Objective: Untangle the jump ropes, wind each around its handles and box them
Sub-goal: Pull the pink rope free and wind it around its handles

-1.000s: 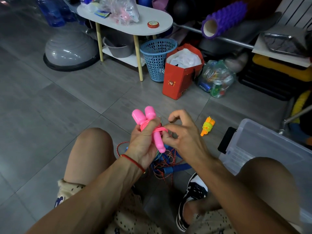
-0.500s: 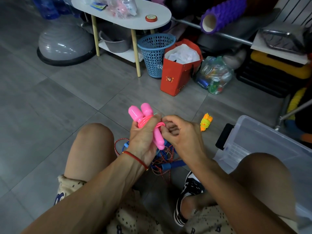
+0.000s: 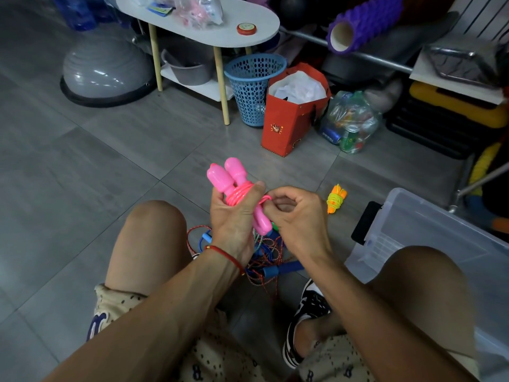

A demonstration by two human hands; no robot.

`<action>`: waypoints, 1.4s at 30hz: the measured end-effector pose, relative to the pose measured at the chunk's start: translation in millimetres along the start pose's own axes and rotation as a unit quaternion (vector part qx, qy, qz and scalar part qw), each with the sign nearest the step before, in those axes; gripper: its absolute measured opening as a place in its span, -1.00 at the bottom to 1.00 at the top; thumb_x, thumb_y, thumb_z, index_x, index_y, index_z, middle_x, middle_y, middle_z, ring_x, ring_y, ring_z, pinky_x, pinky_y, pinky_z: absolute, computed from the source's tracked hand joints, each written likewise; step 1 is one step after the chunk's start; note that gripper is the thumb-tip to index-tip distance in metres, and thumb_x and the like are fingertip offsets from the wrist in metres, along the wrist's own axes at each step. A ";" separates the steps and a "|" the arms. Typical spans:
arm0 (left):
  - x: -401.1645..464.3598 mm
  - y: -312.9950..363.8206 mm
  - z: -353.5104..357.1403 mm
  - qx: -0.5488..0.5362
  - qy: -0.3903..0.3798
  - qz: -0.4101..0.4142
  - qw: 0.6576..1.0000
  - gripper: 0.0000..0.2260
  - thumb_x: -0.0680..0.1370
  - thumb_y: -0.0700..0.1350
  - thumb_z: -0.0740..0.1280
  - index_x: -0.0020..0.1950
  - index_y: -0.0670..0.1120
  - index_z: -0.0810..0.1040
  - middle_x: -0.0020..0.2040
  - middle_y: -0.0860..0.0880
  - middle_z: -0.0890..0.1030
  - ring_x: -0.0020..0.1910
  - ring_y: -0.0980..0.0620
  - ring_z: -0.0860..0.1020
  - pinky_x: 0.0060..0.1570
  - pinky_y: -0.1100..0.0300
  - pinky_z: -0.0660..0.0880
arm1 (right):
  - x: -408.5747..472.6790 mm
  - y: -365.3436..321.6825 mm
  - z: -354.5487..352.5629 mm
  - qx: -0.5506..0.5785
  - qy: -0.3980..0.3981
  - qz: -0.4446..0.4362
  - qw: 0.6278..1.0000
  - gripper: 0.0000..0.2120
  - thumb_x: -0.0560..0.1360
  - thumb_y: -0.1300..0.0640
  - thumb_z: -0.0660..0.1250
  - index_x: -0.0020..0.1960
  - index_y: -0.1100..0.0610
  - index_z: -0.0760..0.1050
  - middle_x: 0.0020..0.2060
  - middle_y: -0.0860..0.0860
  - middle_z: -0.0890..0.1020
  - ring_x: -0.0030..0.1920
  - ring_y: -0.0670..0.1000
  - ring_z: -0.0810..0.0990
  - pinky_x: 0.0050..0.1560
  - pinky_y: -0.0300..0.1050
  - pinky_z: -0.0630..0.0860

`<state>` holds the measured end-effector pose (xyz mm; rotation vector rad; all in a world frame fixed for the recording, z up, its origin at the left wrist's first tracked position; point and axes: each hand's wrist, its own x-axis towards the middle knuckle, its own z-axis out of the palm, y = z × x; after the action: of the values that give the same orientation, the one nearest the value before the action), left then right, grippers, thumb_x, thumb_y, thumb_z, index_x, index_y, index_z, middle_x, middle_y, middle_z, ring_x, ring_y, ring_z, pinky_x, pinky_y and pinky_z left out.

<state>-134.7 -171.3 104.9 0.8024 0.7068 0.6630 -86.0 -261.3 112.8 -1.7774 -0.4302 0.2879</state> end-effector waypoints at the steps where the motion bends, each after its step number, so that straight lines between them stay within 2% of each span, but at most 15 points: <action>1: -0.1 0.5 0.7 0.003 0.002 0.002 1.000 -0.67 0.48 -0.31 0.49 0.16 -0.14 0.47 -0.23 -0.08 0.62 -0.35 -0.03 0.61 -0.22 0.04 0.60 | -1.0 -0.9 0.5 0.008 0.004 0.004 1.000 -0.88 0.44 0.29 0.48 -0.18 0.08 0.68 -0.33 -0.04 0.72 -0.31 -0.12 0.70 -0.30 -0.29 0.57; 5: -0.4 1.3 2.5 0.018 0.010 -0.014 1.000 -0.68 0.47 -0.30 0.49 0.14 -0.11 0.48 -0.13 -0.16 0.61 -0.23 -0.13 0.60 -0.15 -0.09 0.55 | -3.0 -4.6 1.1 0.035 0.023 0.010 0.999 -0.89 0.41 0.34 0.48 -0.18 0.15 0.67 -0.34 -0.04 0.71 -0.33 -0.14 0.68 -0.26 -0.31 0.56; 10: 3.2 0.7 1.6 0.026 0.002 -0.045 0.999 -0.67 0.47 -0.25 0.51 0.17 -0.09 0.49 -0.05 -0.28 0.56 -0.20 -0.20 0.56 -0.27 0.04 0.54 | -1.8 -8.7 1.8 0.052 0.029 0.019 0.998 -0.86 0.39 0.33 0.49 -0.23 0.11 0.63 -0.36 -0.03 0.70 -0.34 -0.14 0.67 -0.24 -0.27 0.57; 13: 4.4 0.6 0.8 -0.001 -0.008 -0.049 0.999 -0.69 0.49 -0.26 0.48 0.14 -0.08 0.45 -0.18 -0.28 0.50 -0.39 -0.12 0.51 -0.45 0.12 0.51 | -3.7 -10.8 3.6 0.062 0.047 0.036 0.996 -0.87 0.38 0.32 0.49 -0.23 0.11 0.62 -0.34 -0.02 0.71 -0.32 -0.12 0.67 -0.24 -0.24 0.56; 17: 4.0 2.9 2.7 -0.021 -0.015 -0.058 0.998 -0.72 0.51 -0.29 0.45 0.13 -0.12 0.43 -0.38 -0.18 0.51 -0.47 -0.07 0.54 -0.31 0.07 0.57 | -5.7 -15.0 2.1 0.132 0.051 0.062 0.988 -0.74 0.39 0.37 0.49 -0.02 0.18 0.50 -0.31 0.05 0.73 -0.31 0.04 0.70 -0.32 -0.15 0.59; 20: 5.5 1.6 1.8 -0.019 -0.020 -0.068 0.997 -0.68 0.48 -0.22 0.50 0.15 -0.14 0.45 -0.38 -0.24 0.47 -0.47 -0.12 0.51 -0.24 -0.01 0.57 | -5.3 -14.8 1.0 0.135 0.050 0.044 0.989 -0.77 0.38 0.41 0.49 -0.11 0.20 0.49 -0.32 0.04 0.71 -0.28 -0.05 0.70 -0.27 -0.25 0.56; 22: 5.7 3.6 1.8 -0.014 -0.018 -0.086 0.996 -0.63 0.44 -0.13 0.53 0.13 -0.18 0.46 -0.36 -0.25 0.44 -0.44 -0.14 0.49 -0.21 -0.05 0.57 | -3.5 -14.5 -0.7 0.136 0.033 0.034 0.990 -0.77 0.37 0.45 0.47 -0.12 0.20 0.50 -0.31 0.02 0.70 -0.24 -0.07 0.70 -0.21 -0.28 0.57; 24: 6.0 8.6 2.6 0.001 -0.017 -0.109 0.994 -0.74 0.50 -0.11 0.47 -0.03 -0.23 0.46 -0.46 -0.22 0.44 -0.52 -0.12 0.48 -0.32 0.03 0.56 | -1.6 -14.1 -3.8 0.144 0.004 0.030 0.989 -0.75 0.38 0.47 0.45 -0.13 0.17 0.50 -0.26 0.06 0.72 -0.19 -0.02 0.73 -0.14 -0.23 0.60; 26: 4.9 15.5 4.1 0.007 -0.031 -0.140 0.990 -0.81 0.57 -0.11 0.40 -0.11 -0.17 0.45 -0.52 -0.16 0.43 -0.57 -0.08 0.46 -0.38 0.09 0.52 | 0.0 -15.9 -8.2 0.149 -0.027 0.028 0.988 -0.74 0.39 0.46 0.46 -0.12 0.16 0.51 -0.20 0.09 0.73 -0.15 0.03 0.74 -0.10 -0.18 0.61; 30: 7.9 18.4 0.6 0.009 -0.065 -0.195 0.979 -0.75 0.57 -0.05 0.40 -0.05 -0.18 0.41 -0.56 -0.19 0.36 -0.48 -0.17 0.42 -0.07 -0.09 0.53 | 7.7 -18.2 -24.8 0.144 -0.108 0.033 0.983 -0.76 0.42 0.45 0.48 -0.08 0.19 0.51 -0.13 0.14 0.74 -0.09 0.10 0.74 -0.05 -0.11 0.64; 33: 7.9 17.8 -1.0 -0.002 -0.081 -0.224 0.971 -0.77 0.59 -0.03 0.38 0.04 -0.17 0.47 -0.59 -0.19 0.36 -0.50 -0.18 0.43 -0.04 -0.05 0.50 | 12.3 -18.0 -33.9 0.084 -0.153 -0.003 0.985 -0.76 0.44 0.42 0.47 -0.06 0.15 0.50 -0.11 0.12 0.73 -0.05 0.12 0.72 0.05 -0.03 0.63; 36: 4.5 19.4 0.0 -0.040 -0.099 -0.254 0.961 -0.76 0.60 -0.04 0.37 0.13 -0.19 0.48 -0.40 -0.15 0.59 -0.21 -0.09 0.53 0.31 -0.03 0.41 | 13.3 -21.1 -40.7 0.045 -0.187 -0.030 0.981 -0.77 0.48 0.43 0.42 -0.02 0.15 0.50 -0.13 0.04 0.70 -0.10 -0.03 0.69 -0.01 -0.20 0.58; 38: 1.5 21.3 1.5 -0.062 -0.104 -0.264 0.957 -0.73 0.59 -0.07 0.37 0.15 -0.22 0.46 -0.29 -0.15 0.64 -0.15 -0.05 0.54 0.42 -0.01 0.34 | 14.1 -23.1 -44.4 0.055 -0.201 -0.028 0.978 -0.80 0.49 0.43 0.41 0.00 0.20 0.50 -0.13 0.04 0.68 -0.10 -0.07 0.67 -0.04 -0.24 0.57; 40: -1.3 24.2 4.3 -0.075 -0.101 -0.264 0.956 -0.75 0.55 -0.10 0.40 0.10 -0.24 0.47 -0.23 -0.18 0.62 -0.17 -0.05 0.55 0.32 0.00 0.42 | 14.1 -21.3 -44.1 0.060 -0.192 -0.034 0.979 -0.82 0.49 0.38 0.44 0.01 0.17 0.52 -0.14 0.04 0.69 -0.09 -0.03 0.67 0.00 -0.13 0.60; 42: -3.2 26.8 8.4 -0.081 -0.099 -0.267 0.955 -0.77 0.53 -0.12 0.41 0.07 -0.23 0.48 -0.15 -0.20 0.56 -0.20 -0.04 0.53 0.07 0.07 0.48 | 12.4 -19.5 -40.8 0.054 -0.159 -0.050 0.985 -0.82 0.47 0.32 0.47 -0.02 0.11 0.56 -0.15 0.05 0.70 -0.10 0.05 0.68 0.06 0.04 0.62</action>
<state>-136.9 -163.0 131.9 0.4841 0.6394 0.1441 -60.6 -287.6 142.1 -1.6011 -0.7148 0.5183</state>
